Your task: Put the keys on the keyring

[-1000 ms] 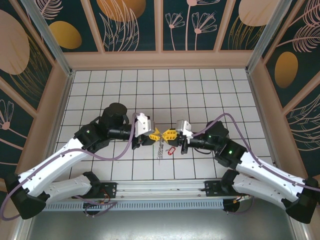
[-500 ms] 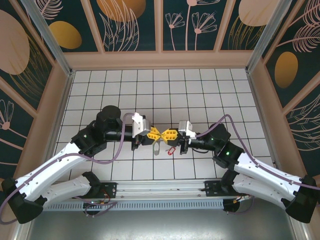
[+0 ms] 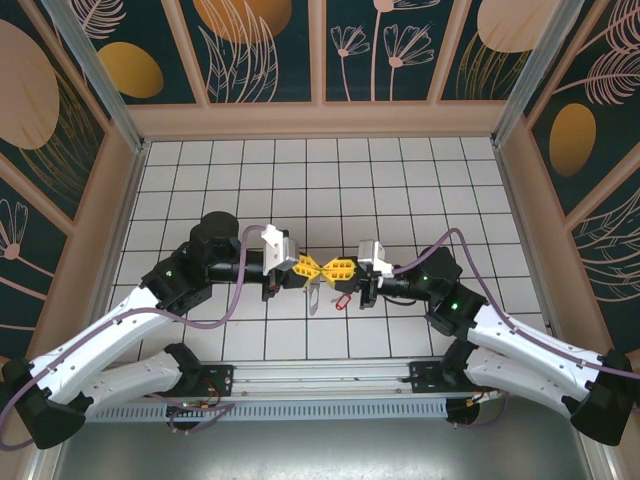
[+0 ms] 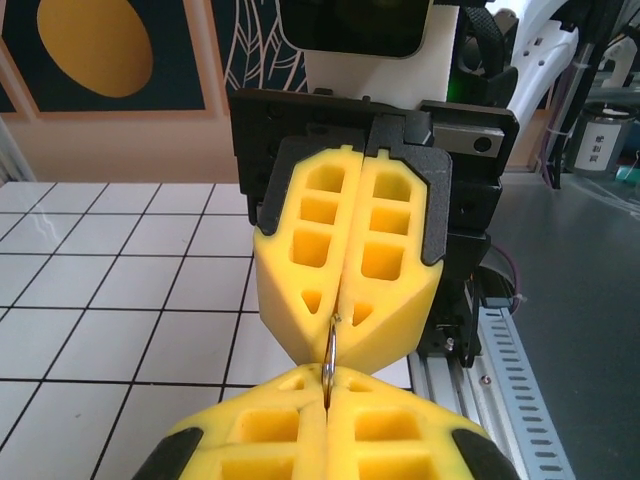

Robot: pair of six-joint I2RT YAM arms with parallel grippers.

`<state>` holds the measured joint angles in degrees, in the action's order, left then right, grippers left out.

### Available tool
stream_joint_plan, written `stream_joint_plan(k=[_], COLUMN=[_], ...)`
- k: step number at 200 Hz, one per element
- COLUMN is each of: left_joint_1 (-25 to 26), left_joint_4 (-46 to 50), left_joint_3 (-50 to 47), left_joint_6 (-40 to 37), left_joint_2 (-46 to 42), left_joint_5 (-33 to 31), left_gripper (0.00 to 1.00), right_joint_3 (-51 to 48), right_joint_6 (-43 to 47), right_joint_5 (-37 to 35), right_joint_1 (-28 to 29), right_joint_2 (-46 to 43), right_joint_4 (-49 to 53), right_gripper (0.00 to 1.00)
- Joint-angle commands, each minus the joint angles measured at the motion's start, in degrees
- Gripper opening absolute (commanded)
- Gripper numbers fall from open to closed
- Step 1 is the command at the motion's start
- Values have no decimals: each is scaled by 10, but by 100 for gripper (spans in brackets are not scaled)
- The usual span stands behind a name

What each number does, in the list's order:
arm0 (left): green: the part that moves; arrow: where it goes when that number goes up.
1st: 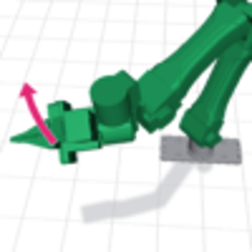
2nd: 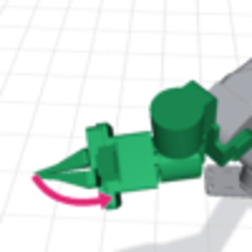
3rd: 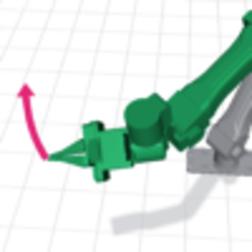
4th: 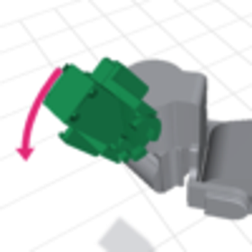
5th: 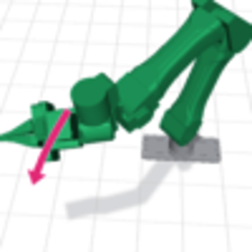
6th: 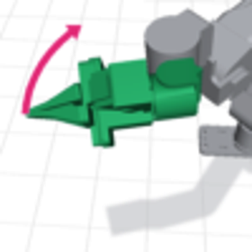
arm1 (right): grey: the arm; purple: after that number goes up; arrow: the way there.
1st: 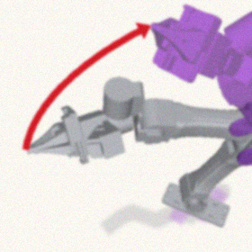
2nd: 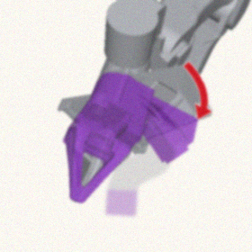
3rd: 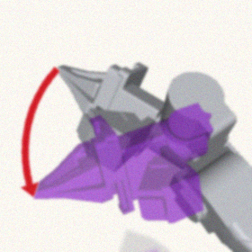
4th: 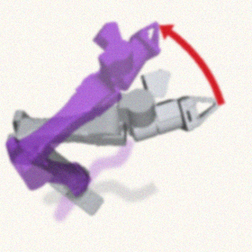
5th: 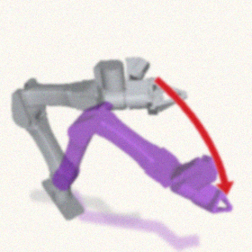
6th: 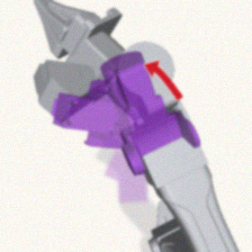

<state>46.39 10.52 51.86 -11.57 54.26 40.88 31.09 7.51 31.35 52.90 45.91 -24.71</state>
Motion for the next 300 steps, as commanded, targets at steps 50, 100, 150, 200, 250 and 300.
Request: stream_joint_plan(k=[50, 100, 150, 200, 250, 300], left_joint_1=[5, 5, 5, 5, 5, 5], left_joint_4=[14, 38, -48, -114, -112, -119], left_joint_3=[18, 27, -8, -34, -37, -45], left_joint_6=[-31, -44, 6, 43, 43, 37], left_joint_2=[13, 29, 14, 4, -6, -14], left_joint_5=[-16, -28, 18, 41, 40, 46], left_gripper=[0, 0, 4, 8, 8, 0], right_joint_3=[32, 41, 21, 11, 12, 24], right_joint_6=[53, 65, 56, 45, 46, 44], right_joint_5=[-122, -141, -109, -77, -70, -62], right_joint_1=[37, 46, 47, 47, 47, 47], right_joint_2=[9, 26, 22, 24, 22, 31], right_joint_4=[82, 88, 44, 20, 26, 40], right_gripper=[5, 0, 0, 0, 0, 0])
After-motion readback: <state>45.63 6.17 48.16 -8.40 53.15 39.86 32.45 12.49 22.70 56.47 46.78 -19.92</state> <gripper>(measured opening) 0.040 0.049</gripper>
